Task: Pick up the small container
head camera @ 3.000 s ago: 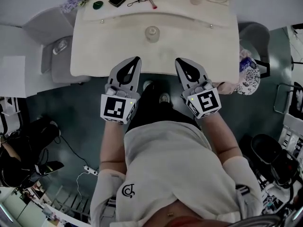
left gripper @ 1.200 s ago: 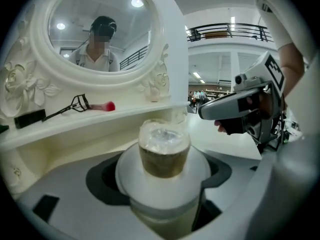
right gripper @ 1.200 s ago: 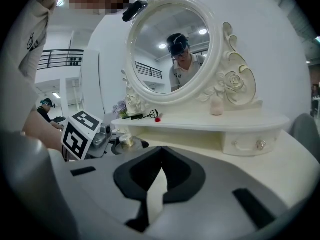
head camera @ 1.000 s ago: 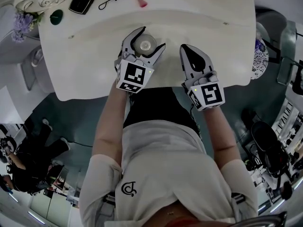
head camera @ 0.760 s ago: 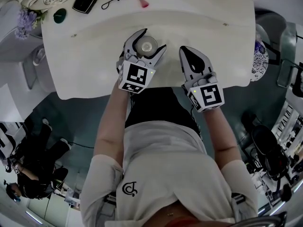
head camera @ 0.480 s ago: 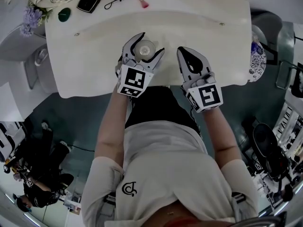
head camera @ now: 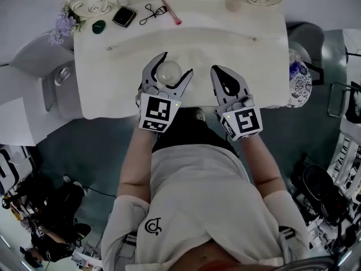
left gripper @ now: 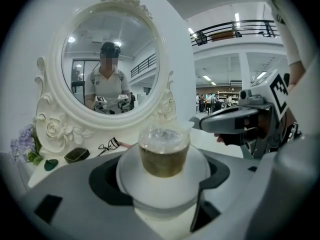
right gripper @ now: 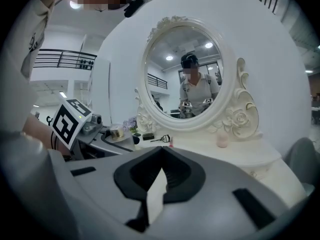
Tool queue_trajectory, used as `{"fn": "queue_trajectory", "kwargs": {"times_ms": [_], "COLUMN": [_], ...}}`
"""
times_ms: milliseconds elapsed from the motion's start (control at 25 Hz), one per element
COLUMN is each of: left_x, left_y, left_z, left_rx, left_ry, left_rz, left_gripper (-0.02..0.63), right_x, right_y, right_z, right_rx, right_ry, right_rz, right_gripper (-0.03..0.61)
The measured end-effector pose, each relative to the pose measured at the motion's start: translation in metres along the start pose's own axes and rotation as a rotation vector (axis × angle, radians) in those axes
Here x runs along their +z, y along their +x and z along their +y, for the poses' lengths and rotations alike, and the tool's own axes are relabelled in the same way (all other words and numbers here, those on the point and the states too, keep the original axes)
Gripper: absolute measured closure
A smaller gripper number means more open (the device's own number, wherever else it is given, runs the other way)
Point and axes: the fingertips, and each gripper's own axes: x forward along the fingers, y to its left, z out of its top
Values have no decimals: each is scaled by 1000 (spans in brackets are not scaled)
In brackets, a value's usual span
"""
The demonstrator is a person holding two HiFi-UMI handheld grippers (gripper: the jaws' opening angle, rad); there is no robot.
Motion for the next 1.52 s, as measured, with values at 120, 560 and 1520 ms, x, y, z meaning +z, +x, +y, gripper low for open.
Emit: {"fn": "queue_trajectory", "kwargs": {"times_ms": [120, 560, 1520], "left_x": [26, 105, 122], "left_y": [-16, -65, -124], "left_z": [2, 7, 18], "left_rx": [18, 21, 37], "left_ry": [14, 30, 43], "left_rz": [-32, -154, -239], "left_gripper": [261, 260, 261], "right_x": [17, 79, 111], "right_y": [-1, -7, -20], "right_z": [1, 5, 46], "right_rx": [26, 51, 69], "right_ry": [-16, -64, -54], "right_rz": [-17, -97, -161], "right_gripper": [572, 571, 575]}}
